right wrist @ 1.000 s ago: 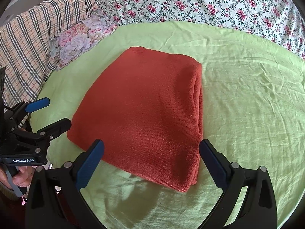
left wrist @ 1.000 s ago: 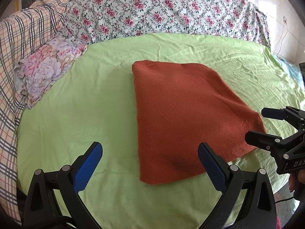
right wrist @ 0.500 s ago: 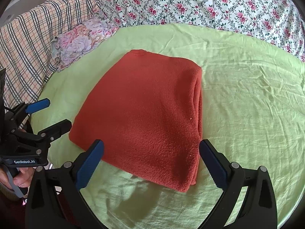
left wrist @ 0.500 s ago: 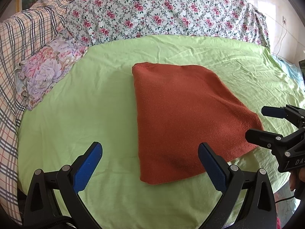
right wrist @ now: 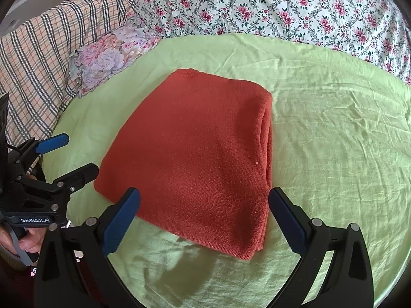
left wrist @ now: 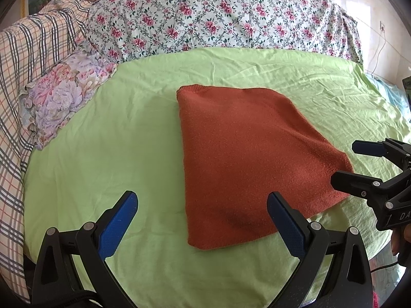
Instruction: Fold small clothes
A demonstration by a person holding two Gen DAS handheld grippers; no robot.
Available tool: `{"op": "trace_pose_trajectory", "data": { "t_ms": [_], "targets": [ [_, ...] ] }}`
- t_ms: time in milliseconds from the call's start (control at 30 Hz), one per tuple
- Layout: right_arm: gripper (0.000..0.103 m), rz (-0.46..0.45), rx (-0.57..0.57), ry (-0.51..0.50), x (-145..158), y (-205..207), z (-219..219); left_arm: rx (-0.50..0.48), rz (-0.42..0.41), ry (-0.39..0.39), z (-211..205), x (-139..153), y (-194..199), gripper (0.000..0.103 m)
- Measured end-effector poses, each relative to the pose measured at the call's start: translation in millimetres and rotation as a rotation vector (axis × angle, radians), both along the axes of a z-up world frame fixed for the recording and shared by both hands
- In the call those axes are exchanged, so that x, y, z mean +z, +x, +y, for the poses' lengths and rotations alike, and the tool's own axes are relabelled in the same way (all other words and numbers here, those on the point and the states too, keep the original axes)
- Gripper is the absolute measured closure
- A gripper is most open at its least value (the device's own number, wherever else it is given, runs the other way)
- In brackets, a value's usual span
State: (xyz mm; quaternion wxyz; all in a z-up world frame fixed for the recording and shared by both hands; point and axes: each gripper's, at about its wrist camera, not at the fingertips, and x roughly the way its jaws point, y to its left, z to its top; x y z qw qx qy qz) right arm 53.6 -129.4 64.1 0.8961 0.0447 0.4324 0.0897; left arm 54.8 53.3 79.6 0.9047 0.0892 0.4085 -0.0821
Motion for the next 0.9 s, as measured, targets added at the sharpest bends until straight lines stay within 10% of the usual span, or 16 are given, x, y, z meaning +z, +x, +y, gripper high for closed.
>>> {"op": "trace_pose_trajectory", "data": {
  "t_ms": [900],
  "targets": [
    [0.003,-0.002,-0.001,0.006,5,6,2,-0.023,0.013,-0.003,-3,-3,13,0.002]
  ]
}}
